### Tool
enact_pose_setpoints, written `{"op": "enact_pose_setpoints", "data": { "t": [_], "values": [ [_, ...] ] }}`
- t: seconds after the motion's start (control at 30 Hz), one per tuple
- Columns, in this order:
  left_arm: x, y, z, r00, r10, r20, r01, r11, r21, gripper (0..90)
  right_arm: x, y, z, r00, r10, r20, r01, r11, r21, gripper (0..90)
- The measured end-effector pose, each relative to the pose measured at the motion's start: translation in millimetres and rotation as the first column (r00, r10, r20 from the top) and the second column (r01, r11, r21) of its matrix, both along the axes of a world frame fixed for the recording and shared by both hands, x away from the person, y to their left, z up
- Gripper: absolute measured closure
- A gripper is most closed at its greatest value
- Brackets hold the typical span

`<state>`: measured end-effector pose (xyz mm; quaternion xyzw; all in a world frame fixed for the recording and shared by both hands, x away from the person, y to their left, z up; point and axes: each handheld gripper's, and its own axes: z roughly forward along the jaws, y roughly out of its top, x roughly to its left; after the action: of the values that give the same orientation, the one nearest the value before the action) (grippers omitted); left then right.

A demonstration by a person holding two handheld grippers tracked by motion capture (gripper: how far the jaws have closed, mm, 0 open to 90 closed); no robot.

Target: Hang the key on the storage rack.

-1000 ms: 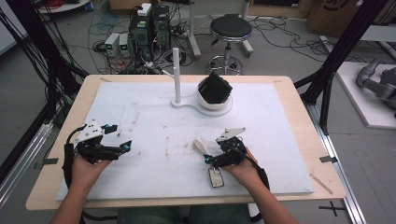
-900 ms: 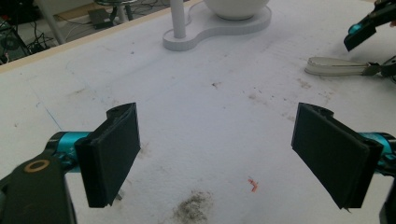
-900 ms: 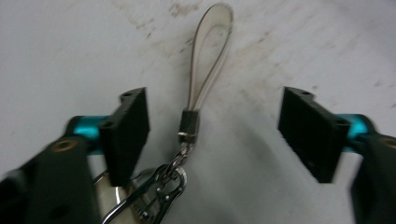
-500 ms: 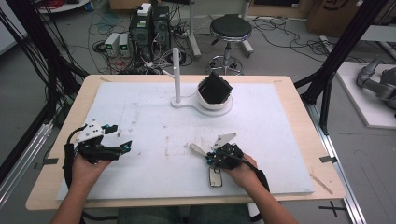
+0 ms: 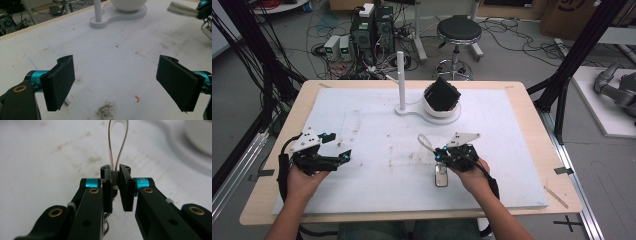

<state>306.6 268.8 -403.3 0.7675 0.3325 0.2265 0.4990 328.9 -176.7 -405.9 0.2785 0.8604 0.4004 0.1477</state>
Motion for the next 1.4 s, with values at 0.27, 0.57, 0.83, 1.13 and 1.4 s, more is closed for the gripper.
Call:
{"op": "enact_pose_setpoints", "data": {
  "t": [0.27, 0.57, 0.83, 1.13, 1.4],
  "values": [
    [-1.4, 0.3, -0.2, 1.0000, 0.005, 0.001, -0.005, 1.0000, -0.004, 15.5, 16.8, -6.1, 30.9, 0.9940, -0.071, 0.083, 0.062, 0.9925, 0.106, 83.1],
    [-2.0, 2.5, -0.3, 1.0000, 0.008, 0.000, -0.008, 1.0000, -0.004, 15.4, 39.2, 5.8, 63.3, 0.9823, -0.105, 0.156, 0.082, 0.9860, 0.145, 83.1],
    [-1.6, 2.6, 0.2, 1.0000, 0.005, 0.001, -0.005, 1.0000, -0.002, 15.5, 49.3, 14.8, 80.6, 0.9749, -0.117, 0.190, 0.086, 0.9832, 0.161, 83.1],
    [-1.2, 0.7, 0.9, 1.0000, 0.002, 0.004, -0.002, 1.0000, 0.001, 15.4, 64.4, 30.7, 104.0, 0.9658, -0.114, 0.233, 0.078, 0.9841, 0.160, 83.0],
    [-1.7, 1.5, 1.4, 1.0000, 0.004, 0.004, -0.004, 1.0000, -0.002, 15.5, 79.4, 52.1, 118.9, 0.9574, -0.106, 0.268, 0.072, 0.9882, 0.135, 83.0]
  ]
}}
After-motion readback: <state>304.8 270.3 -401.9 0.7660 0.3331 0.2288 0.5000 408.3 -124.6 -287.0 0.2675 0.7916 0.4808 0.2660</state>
